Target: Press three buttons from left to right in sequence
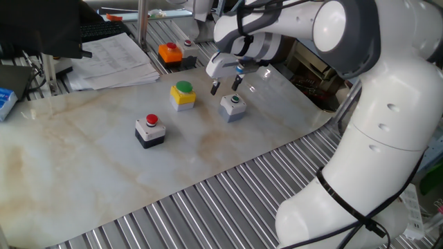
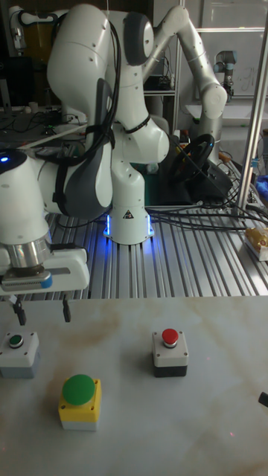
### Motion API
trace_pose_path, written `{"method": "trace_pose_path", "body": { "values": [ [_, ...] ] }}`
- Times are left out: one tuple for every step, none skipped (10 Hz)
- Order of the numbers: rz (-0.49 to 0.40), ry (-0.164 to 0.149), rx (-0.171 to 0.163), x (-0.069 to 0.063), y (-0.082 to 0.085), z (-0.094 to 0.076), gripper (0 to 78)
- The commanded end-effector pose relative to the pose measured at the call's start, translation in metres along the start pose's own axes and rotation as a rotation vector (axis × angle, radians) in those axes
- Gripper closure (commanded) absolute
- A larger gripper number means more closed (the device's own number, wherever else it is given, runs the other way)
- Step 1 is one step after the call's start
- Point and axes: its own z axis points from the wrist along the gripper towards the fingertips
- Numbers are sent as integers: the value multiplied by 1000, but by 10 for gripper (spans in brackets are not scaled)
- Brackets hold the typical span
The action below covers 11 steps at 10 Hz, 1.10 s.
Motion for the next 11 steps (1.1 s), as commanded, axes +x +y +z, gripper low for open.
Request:
{"method": "trace_pose_path", "body": {
  "values": [
    [14, 8, 37, 2, -3, 2, 1],
    [24, 29, 32, 3, -4, 7, 1],
    [28, 33, 31, 4, -4, 10, 1],
    [36, 43, 31, 4, -4, 13, 1],
    [40, 43, 29, 5, -4, 15, 1],
    [40, 39, 24, 5, -4, 16, 1],
    [40, 40, 22, 5, -4, 16, 1],
    [56, 38, 23, 6, -4, 17, 1],
    [63, 38, 25, 6, -4, 17, 1],
    [83, 40, 30, 6, -4, 20, 1],
    [85, 42, 29, 8, -4, 26, 1]
  ]
}}
